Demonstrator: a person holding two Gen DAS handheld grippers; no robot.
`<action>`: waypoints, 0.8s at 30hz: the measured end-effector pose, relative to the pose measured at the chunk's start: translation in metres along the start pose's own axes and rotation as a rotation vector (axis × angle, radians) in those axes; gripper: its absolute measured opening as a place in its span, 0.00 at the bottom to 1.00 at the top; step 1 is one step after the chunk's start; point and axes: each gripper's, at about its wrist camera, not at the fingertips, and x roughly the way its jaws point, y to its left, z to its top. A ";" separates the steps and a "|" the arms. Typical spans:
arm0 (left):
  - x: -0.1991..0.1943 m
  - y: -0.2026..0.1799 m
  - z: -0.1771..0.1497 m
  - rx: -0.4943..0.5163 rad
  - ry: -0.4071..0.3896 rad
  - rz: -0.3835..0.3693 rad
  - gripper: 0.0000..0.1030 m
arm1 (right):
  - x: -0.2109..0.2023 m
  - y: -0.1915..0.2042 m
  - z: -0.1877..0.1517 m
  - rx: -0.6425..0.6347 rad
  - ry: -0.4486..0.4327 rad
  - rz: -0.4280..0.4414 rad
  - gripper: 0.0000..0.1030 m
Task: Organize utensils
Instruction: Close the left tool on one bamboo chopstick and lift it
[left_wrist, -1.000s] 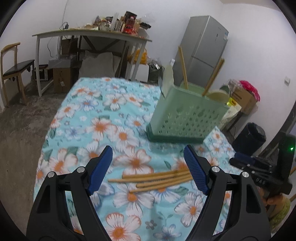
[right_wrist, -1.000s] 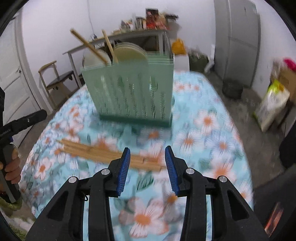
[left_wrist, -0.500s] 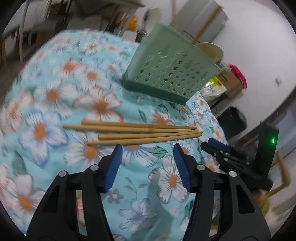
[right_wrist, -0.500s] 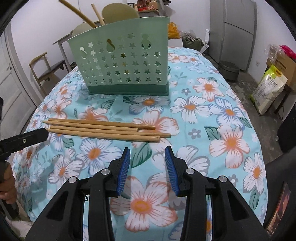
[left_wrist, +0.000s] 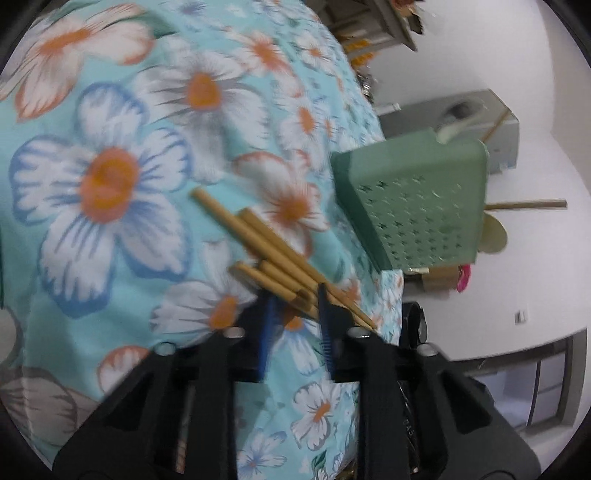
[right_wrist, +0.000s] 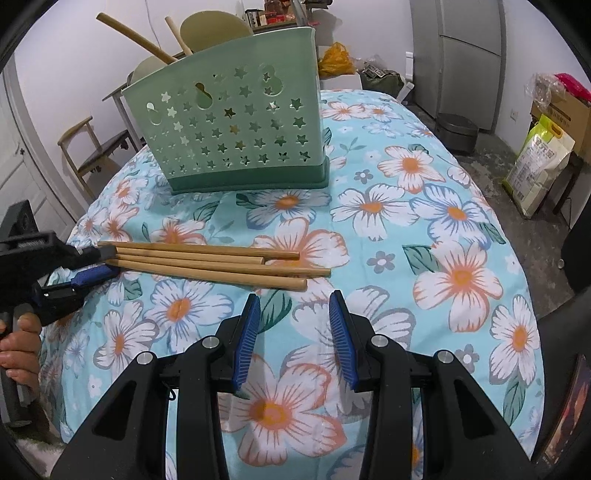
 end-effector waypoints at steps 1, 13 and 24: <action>-0.003 0.004 0.002 -0.021 -0.001 -0.015 0.14 | 0.000 0.000 0.000 0.002 0.000 0.000 0.37; -0.035 0.011 -0.002 -0.049 -0.048 0.003 0.11 | -0.009 -0.005 -0.002 0.013 -0.019 0.003 0.37; -0.040 0.035 0.009 -0.263 -0.012 -0.068 0.28 | -0.007 0.000 -0.001 0.007 -0.018 0.019 0.37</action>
